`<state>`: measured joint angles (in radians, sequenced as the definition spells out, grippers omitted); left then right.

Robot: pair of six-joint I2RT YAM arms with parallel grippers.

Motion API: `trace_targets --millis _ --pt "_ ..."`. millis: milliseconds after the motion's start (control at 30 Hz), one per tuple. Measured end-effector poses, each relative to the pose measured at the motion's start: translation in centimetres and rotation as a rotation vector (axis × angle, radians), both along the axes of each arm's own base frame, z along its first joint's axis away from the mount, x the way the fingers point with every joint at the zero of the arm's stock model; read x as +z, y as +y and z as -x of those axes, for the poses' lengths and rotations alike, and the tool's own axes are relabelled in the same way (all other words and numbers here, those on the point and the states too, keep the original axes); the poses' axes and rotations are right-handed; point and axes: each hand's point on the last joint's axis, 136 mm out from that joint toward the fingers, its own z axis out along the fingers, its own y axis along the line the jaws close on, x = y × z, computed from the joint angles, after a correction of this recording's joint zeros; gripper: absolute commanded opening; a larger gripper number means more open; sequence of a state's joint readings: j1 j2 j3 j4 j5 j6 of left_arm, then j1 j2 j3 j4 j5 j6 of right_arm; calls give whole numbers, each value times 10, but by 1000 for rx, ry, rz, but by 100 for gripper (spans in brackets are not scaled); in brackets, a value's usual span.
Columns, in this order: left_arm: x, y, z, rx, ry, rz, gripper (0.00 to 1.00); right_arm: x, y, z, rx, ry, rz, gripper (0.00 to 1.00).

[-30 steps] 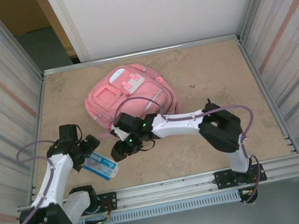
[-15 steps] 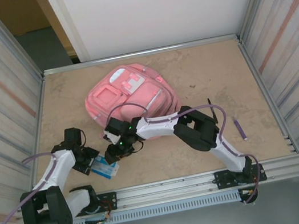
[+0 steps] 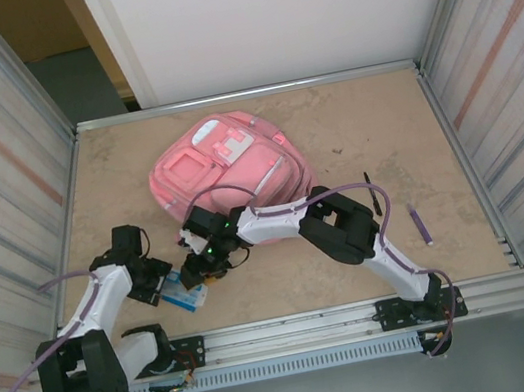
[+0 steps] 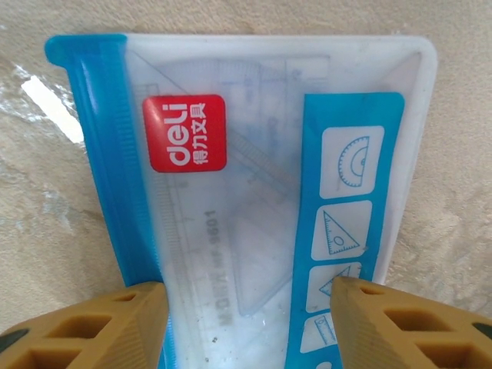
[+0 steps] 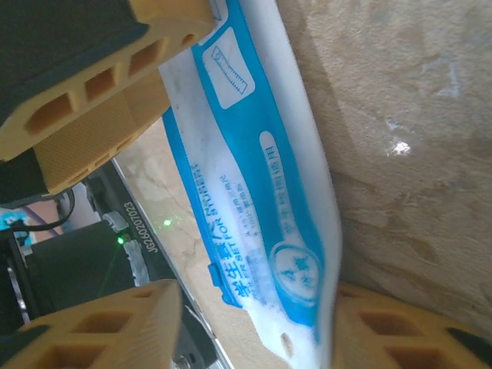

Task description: Pack the student bag

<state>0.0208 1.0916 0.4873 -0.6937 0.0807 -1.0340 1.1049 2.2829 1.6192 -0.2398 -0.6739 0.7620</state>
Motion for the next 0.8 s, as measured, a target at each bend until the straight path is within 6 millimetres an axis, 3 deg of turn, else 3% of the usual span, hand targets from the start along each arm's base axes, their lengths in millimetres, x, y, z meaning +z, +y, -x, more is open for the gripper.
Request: trace_targets --millis 100,200,300,367,467,567,700,800 --pt "2 -1 -1 4 -16 5 62 -4 1 1 -3 20 2 16" --pt "4 -5 -2 3 -34 30 72 -8 -1 3 -5 25 8 1" --pt "14 -9 -5 -40 -77 43 88 -7 -2 3 -4 5 -13 0" --pt "32 -9 -14 -87 -148 30 92 -1 -8 3 -15 -20 -18 0" --pt "81 -9 -41 -173 -350 -12 94 21 -25 3 -45 -69 -32 0" --pt "127 -12 -61 -240 -550 -43 98 58 -45 -8 -100 -135 -73 0" --pt "160 -30 -79 -359 -701 -30 98 114 -81 -47 -219 -254 -144 0" --pt "173 -63 -89 -531 -750 -19 96 149 -120 -81 -334 -355 -164 0"
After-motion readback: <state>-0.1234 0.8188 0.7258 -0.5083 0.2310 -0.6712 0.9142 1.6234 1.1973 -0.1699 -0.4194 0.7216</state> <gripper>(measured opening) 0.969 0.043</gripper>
